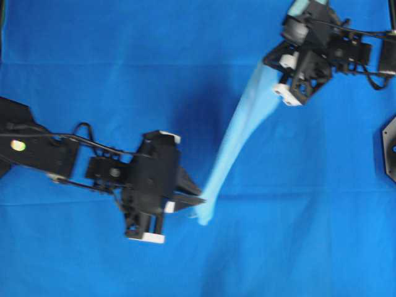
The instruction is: Fold the light blue towel.
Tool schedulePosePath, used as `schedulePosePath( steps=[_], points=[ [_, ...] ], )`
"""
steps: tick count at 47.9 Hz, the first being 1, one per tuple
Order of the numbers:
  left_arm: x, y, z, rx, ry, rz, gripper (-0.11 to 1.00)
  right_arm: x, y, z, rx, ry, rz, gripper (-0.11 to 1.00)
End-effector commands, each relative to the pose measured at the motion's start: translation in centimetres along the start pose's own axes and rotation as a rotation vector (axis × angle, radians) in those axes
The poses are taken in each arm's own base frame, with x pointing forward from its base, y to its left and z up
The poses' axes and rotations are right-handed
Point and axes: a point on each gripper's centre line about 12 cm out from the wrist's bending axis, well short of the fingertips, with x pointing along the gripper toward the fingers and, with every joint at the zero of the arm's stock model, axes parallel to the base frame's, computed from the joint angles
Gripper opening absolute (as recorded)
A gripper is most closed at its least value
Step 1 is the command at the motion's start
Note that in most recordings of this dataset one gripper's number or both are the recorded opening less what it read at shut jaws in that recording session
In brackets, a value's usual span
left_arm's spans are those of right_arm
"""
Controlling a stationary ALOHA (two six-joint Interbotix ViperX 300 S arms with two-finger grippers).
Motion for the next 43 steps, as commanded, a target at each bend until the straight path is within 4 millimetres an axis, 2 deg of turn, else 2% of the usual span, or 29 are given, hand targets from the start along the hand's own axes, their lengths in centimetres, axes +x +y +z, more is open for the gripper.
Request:
schedulePosePath(
  steps=[1, 9, 18, 29, 35, 43],
  points=[
    [0.5, -2.4, 2.7, 0.062, -0.069, -0.046, 0.04, 0.4, -1.1, 2.4, 0.004, -0.042, -0.032, 0.02],
    [2.4, -2.6, 3.7, 0.111, -0.077, -0.045, 0.04, 2.0, -0.7, 4.6, -0.013, -0.055, -0.038, 0.02],
    [3.2, -2.7, 3.7, 0.12, -0.071, -0.045, 0.04, 2.6, -0.4, 5.7, -0.014, -0.064, -0.036, 0.02],
    [3.1, -2.6, 3.5, 0.12, -0.071, -0.045, 0.04, 2.6, -0.5, 5.5, -0.018, -0.059, -0.041, 0.02],
    [3.4, -2.7, 4.1, 0.12, -0.111, -0.045, 0.04, 2.4, -0.7, 5.1, -0.018, -0.049, -0.045, 0.02],
    [5.4, -2.8, 5.0, 0.146, -0.181, -0.043, 0.04, 1.1, -1.7, 3.2, 0.0, -0.032, -0.062, 0.02]
  ],
)
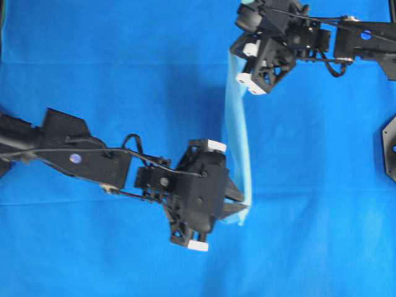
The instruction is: Fold the light blue towel.
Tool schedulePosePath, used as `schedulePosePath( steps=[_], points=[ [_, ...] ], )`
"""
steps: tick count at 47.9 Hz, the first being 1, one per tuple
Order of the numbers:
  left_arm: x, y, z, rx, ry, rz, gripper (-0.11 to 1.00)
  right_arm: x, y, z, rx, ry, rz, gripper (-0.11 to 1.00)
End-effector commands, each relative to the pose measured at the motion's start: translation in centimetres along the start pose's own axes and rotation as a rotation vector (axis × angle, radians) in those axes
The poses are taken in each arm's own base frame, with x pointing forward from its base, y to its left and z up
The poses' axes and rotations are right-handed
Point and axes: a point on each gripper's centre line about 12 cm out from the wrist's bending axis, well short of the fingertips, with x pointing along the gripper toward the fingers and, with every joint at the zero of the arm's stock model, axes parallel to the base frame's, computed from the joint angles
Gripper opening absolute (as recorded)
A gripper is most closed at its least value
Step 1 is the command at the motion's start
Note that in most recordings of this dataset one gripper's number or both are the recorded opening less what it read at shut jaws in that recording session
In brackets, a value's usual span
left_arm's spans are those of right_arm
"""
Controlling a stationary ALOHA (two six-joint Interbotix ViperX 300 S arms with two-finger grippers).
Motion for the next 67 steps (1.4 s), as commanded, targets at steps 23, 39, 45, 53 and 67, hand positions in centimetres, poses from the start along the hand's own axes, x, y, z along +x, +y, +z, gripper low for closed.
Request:
schedulePosePath(
  steps=[23, 39, 45, 53, 67],
  points=[
    [7.3, -1.6, 3.9, 0.135, -0.143, -0.014, 0.04, -4.2, -3.8, -4.6, 0.041, 0.047, -0.093, 0.02],
    [5.5, -1.7, -0.9, 0.084, -0.072, -0.02, 0.04, 1.1, -2.3, -4.2, 0.015, 0.058, -0.033, 0.02],
    [3.5, -2.2, -3.4, 0.054, -0.094, -0.028, 0.04, 3.9, -1.3, -3.6, 0.008, 0.018, 0.02, 0.02],
    [1.0, -2.7, -6.9, -0.022, -0.082, -0.038, 0.04, 6.3, -0.2, -2.6, 0.002, -0.022, 0.067, 0.02],
    [-0.2, -2.6, -9.6, -0.065, -0.041, -0.038, 0.04, 7.6, 0.6, -1.2, -0.025, -0.054, 0.085, 0.02]
  ],
)
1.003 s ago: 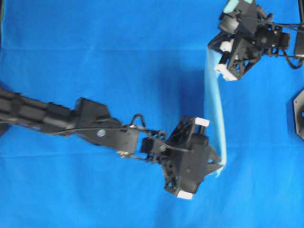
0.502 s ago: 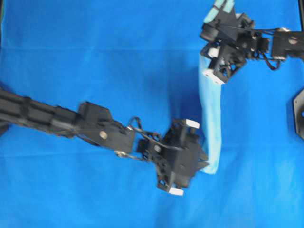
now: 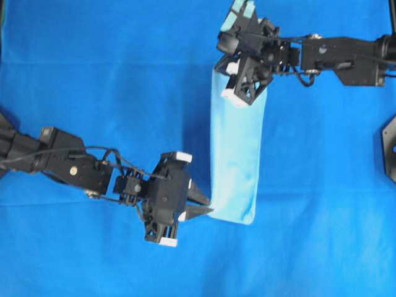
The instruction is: Fold the light blue towel.
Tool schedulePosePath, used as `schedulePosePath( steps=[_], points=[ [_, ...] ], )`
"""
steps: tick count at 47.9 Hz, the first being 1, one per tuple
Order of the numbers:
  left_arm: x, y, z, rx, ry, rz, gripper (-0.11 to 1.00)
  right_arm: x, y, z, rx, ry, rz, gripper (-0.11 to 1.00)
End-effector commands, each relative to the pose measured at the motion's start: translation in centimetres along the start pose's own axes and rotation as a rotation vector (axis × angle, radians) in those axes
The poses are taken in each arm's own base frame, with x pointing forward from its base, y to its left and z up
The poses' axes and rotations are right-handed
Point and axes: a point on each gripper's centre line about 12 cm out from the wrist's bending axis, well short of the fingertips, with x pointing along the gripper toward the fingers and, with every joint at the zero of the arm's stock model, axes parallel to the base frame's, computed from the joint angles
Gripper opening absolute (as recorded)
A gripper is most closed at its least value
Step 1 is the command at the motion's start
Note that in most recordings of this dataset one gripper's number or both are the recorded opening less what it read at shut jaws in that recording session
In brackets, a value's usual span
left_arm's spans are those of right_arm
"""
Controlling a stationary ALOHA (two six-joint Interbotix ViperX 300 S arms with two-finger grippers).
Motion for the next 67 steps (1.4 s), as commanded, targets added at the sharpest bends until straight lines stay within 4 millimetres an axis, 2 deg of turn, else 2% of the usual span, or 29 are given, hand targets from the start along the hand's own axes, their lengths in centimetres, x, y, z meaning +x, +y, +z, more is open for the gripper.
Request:
schedulePosePath(
  steps=[1, 12, 24, 27, 31, 36, 40, 41, 43, 48, 53, 60, 67],
  points=[
    [-0.6, -1.9, 1.6, 0.021, -0.056, -0.04, 0.04, -0.5, -0.7, 1.7, 0.0, -0.054, -0.008, 0.02],
    [0.0, -1.2, 1.6, 0.013, -0.059, -0.025, 0.04, -0.6, -0.4, 2.3, -0.056, -0.102, 0.011, 0.02],
    [0.2, -0.9, 1.7, 0.008, -0.059, -0.02, 0.04, -0.4, -0.3, 2.0, -0.081, -0.1, 0.013, 0.02],
    [0.2, -0.8, 1.7, 0.009, -0.059, -0.018, 0.13, -0.4, -0.1, 2.0, -0.085, -0.1, 0.017, 0.02],
    [0.2, -0.8, 1.7, 0.009, -0.058, -0.018, 0.36, -0.2, 0.2, 1.8, -0.085, -0.098, 0.025, 0.06],
    [0.0, -0.9, 1.8, 0.01, -0.05, -0.019, 0.65, 0.0, 0.4, 1.5, -0.08, -0.078, 0.022, 0.34],
    [-0.5, -1.0, 2.2, 0.012, -0.036, -0.021, 0.75, -0.1, 0.4, 1.4, -0.083, -0.06, 0.011, 0.58],
    [-0.7, -1.0, 2.4, 0.012, -0.03, -0.021, 0.75, -0.1, 0.4, 1.4, -0.084, -0.058, 0.009, 0.63],
    [-1.1, -1.0, 2.8, 0.01, -0.02, -0.022, 0.75, -0.2, 0.5, 1.4, -0.089, -0.054, 0.008, 0.67],
    [-2.6, -1.2, 4.0, 0.011, -0.002, -0.024, 0.75, -0.8, 0.8, 1.7, -0.095, -0.063, 0.009, 0.63],
    [-4.0, -1.3, 5.0, 0.012, 0.01, -0.027, 0.75, -1.8, 1.4, 2.2, -0.104, -0.083, 0.018, 0.63],
    [-6.3, -1.3, 6.4, 0.013, 0.017, -0.029, 0.75, -4.3, 2.7, 2.5, -0.127, -0.101, 0.03, 0.63],
    [-8.5, -1.2, 7.5, 0.015, -0.013, -0.028, 0.75, -7.3, 4.1, 2.0, -0.149, -0.121, 0.055, 0.63]
  ],
)
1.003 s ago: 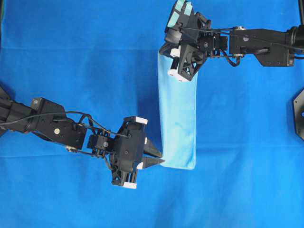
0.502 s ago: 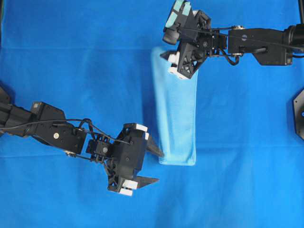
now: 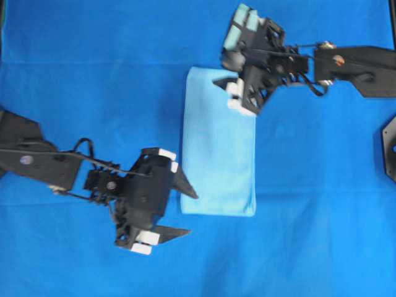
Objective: Fold the light blue towel.
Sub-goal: 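Open both grippers and withdraw them to the sides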
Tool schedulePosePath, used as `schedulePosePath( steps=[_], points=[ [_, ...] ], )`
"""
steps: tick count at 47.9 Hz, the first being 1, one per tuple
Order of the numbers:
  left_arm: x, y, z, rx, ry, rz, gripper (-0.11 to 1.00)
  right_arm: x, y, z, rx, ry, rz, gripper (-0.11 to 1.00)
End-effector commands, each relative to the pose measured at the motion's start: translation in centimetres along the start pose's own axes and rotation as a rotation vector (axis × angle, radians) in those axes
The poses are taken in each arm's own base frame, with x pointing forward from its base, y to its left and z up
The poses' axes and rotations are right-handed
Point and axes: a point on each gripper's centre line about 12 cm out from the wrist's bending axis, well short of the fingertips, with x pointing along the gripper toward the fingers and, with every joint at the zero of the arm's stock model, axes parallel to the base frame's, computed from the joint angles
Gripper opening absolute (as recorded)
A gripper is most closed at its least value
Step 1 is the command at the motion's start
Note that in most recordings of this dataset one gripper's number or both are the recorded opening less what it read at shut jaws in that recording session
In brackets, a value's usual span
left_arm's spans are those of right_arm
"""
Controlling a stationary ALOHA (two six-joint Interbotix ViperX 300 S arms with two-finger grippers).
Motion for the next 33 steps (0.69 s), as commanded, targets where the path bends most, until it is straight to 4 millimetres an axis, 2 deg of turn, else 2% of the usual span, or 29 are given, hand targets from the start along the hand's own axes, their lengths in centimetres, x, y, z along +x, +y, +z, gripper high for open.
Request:
schedulePosePath(
  steps=[1, 12, 22, 27, 33],
  points=[
    [-2.1, 0.0, 1.7, 0.005, -0.063, -0.002, 0.75, -2.8, 0.7, 1.1, -0.008, -0.063, 0.018, 0.63],
    [-6.7, 1.5, 1.9, 0.007, -0.169, 0.034, 0.74, -8.0, 2.6, -0.6, 0.017, -0.177, 0.115, 0.62],
    [-11.7, 3.6, -0.4, -0.018, -0.303, 0.102, 0.74, -12.6, 3.6, -2.4, 0.063, -0.319, 0.222, 0.62],
    [-14.0, 4.1, -1.6, -0.021, -0.357, 0.127, 0.74, -13.8, 3.5, -3.6, 0.085, -0.354, 0.245, 0.62],
    [-15.7, 4.4, -3.3, -0.027, -0.401, 0.149, 0.74, -14.4, 3.5, -5.4, 0.089, -0.382, 0.275, 0.62]
  ],
)
